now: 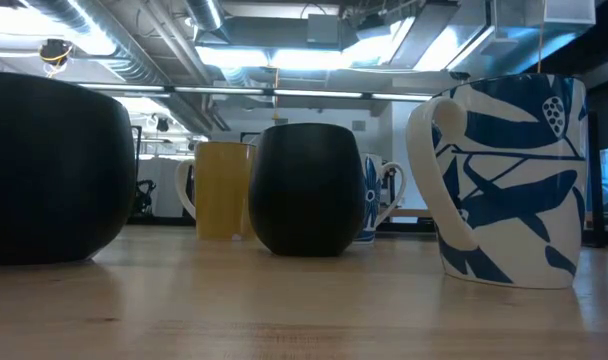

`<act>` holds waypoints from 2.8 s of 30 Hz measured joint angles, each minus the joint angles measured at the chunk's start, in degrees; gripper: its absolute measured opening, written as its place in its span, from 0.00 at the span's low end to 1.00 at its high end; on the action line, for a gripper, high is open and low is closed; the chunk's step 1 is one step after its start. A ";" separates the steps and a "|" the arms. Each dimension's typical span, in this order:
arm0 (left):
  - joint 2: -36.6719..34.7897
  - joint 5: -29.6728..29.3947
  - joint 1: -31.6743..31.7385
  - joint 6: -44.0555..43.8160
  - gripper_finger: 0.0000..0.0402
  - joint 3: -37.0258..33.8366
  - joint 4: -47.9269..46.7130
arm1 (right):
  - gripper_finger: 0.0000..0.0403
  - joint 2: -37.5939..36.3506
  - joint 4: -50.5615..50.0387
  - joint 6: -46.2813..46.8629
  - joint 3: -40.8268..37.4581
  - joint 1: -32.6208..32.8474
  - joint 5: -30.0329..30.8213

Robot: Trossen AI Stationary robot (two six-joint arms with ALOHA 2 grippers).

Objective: Place coffee mugs
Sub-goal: Put the black-yellow mug on the shelf

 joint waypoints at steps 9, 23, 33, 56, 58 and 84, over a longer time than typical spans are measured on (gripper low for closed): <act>-0.02 -0.43 0.00 -1.57 0.36 0.00 0.04 | 0.74 0.80 5.52 8.16 -8.20 2.61 2.71; -0.04 -1.85 0.00 -1.68 0.36 0.00 0.11 | 0.69 0.80 13.36 6.98 -15.62 0.84 2.48; -0.04 -1.94 0.00 -1.53 0.36 -0.01 0.11 | 0.04 1.05 12.49 2.08 -15.64 -3.24 1.51; -0.04 -2.00 0.00 -1.05 0.36 -0.02 -0.13 | 0.01 1.04 -15.37 -43.77 13.25 -37.85 13.15; -0.04 -2.00 0.00 -1.03 0.36 -0.02 -0.13 | 0.01 1.04 -15.85 -52.75 16.01 -44.42 14.94; -0.07 -2.65 0.01 1.99 0.36 -0.02 -0.54 | 0.00 22.81 8.54 -107.09 21.36 -100.95 3.40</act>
